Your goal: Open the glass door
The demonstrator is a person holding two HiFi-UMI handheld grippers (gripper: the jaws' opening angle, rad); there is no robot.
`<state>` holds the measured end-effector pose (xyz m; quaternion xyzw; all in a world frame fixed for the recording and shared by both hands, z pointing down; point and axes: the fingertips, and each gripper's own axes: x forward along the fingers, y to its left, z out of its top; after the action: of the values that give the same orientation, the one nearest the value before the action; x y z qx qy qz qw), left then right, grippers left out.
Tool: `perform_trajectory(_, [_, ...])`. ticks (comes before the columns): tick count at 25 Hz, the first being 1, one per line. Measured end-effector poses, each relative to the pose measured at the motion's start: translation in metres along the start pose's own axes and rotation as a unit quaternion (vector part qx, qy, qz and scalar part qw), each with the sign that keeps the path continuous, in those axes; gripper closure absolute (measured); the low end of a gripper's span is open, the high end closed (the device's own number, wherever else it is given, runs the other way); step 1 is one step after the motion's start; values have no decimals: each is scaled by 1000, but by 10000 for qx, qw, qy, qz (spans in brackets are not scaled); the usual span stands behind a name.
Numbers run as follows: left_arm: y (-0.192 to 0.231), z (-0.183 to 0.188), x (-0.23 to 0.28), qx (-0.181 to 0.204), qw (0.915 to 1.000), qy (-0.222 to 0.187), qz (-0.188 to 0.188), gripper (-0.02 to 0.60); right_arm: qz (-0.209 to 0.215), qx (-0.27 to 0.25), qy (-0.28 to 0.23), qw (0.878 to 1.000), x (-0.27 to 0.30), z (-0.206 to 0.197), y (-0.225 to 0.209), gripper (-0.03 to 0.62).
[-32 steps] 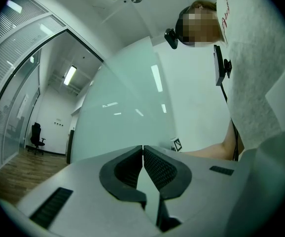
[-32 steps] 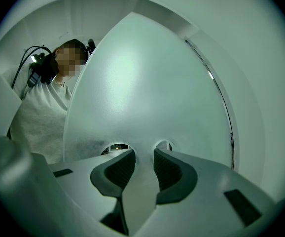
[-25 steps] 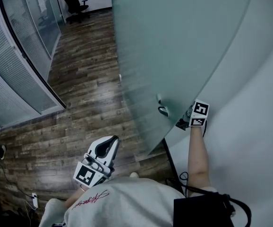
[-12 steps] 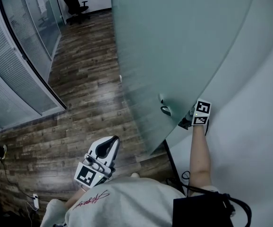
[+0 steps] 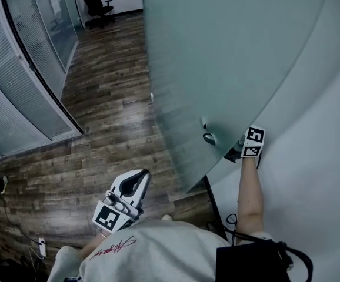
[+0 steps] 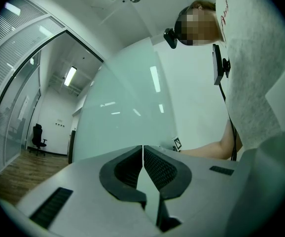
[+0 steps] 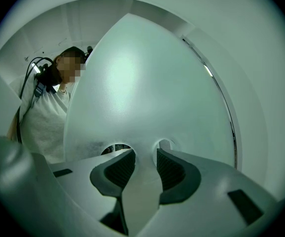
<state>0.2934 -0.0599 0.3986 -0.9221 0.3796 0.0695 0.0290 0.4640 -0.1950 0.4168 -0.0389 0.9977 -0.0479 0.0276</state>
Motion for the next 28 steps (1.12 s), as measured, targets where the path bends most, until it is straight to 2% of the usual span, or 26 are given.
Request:
perform_trajectory(9, [5, 2, -10, -31, 10000, 1, 11, 558, -25, 170, 135, 9998, -7, -2, -1, 462])
perform_trajectory(14, [13, -3, -15, -39, 10000, 24, 75, 558, -234, 160, 73, 9996, -15, -5, -1, 464])
perform_trajectory(17, [14, -2, -15, -33, 10000, -28, 45, 557, -549, 28, -44, 9985, -23, -2, -2, 470])
perform_trajectory(20, [16, -3, -17, -31, 10000, -12, -16, 557, -1106, -178, -283, 9933, -39, -1, -4, 548])
perform_trajectory(24, [21, -7, -19, -92, 9999, 38, -129, 558, -1682, -216, -495, 9843, -59, -4, 10, 567])
perform_trajectory(28, [24, -3, -14, -171, 9992, -120, -338, 557, -2113, -254, -791, 9739, -73, -2, 38, 571])
